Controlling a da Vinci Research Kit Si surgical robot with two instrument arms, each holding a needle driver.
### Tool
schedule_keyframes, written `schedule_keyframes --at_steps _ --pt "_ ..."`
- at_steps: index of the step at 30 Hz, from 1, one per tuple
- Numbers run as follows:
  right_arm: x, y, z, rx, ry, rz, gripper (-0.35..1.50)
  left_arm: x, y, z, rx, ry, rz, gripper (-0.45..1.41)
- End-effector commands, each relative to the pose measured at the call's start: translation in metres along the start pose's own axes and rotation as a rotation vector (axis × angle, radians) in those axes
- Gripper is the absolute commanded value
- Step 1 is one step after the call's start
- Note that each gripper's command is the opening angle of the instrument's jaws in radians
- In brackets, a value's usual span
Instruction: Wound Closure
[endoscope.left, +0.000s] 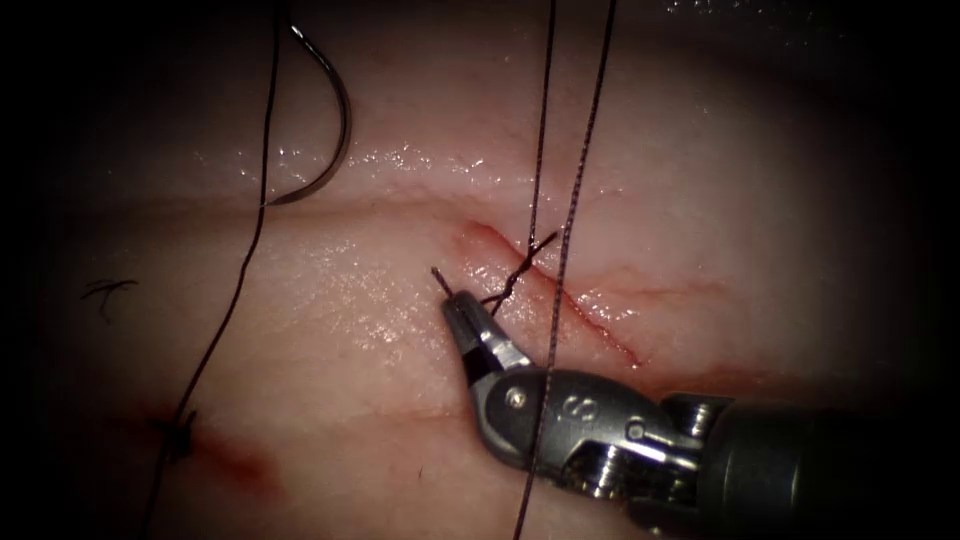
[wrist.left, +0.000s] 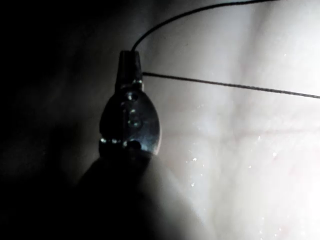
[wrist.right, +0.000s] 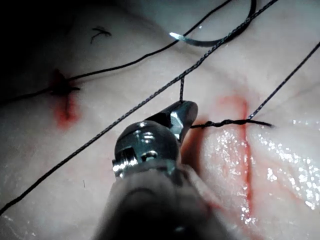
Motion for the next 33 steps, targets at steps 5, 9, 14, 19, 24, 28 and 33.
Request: schedule_keyframes --at_steps 5,9,14,19,24,28,33 --pt "-0.0006 -0.0003 0.0014 0.001 0.003 -0.003 -0.35 -0.0004 -0.0015 0.0010 0.021 0.013 0.006 -0.45" --pt "-0.0017 -0.0009 0.0020 0.030 -0.032 -0.015 -0.35 -0.0009 -0.0030 0.0017 0.044 0.010 0.014 -0.45" --pt "-0.0019 -0.0016 0.0023 0.041 -0.033 -0.025 -0.35 -0.0015 -0.0042 0.0026 0.065 -0.003 0.014 -0.45" --pt "-0.0020 -0.0028 0.0019 0.060 -0.040 -0.001 -0.35 -0.0020 -0.0047 0.0039 0.085 -0.006 0.018 -0.45" --pt "-0.0019 -0.0038 0.0017 0.064 -0.042 0.007 -0.35 -0.0023 -0.0057 0.0053 0.080 -0.014 0.021 -0.45" --pt "-0.0024 -0.0043 0.0016 0.070 -0.054 0.006 -0.35 -0.0024 -0.0060 0.0055 0.079 -0.018 0.022 -0.45" --pt "-0.0025 -0.0045 0.0015 0.070 -0.056 0.023 -0.35 -0.0026 -0.0062 0.0054 0.072 -0.019 0.025 -0.45"
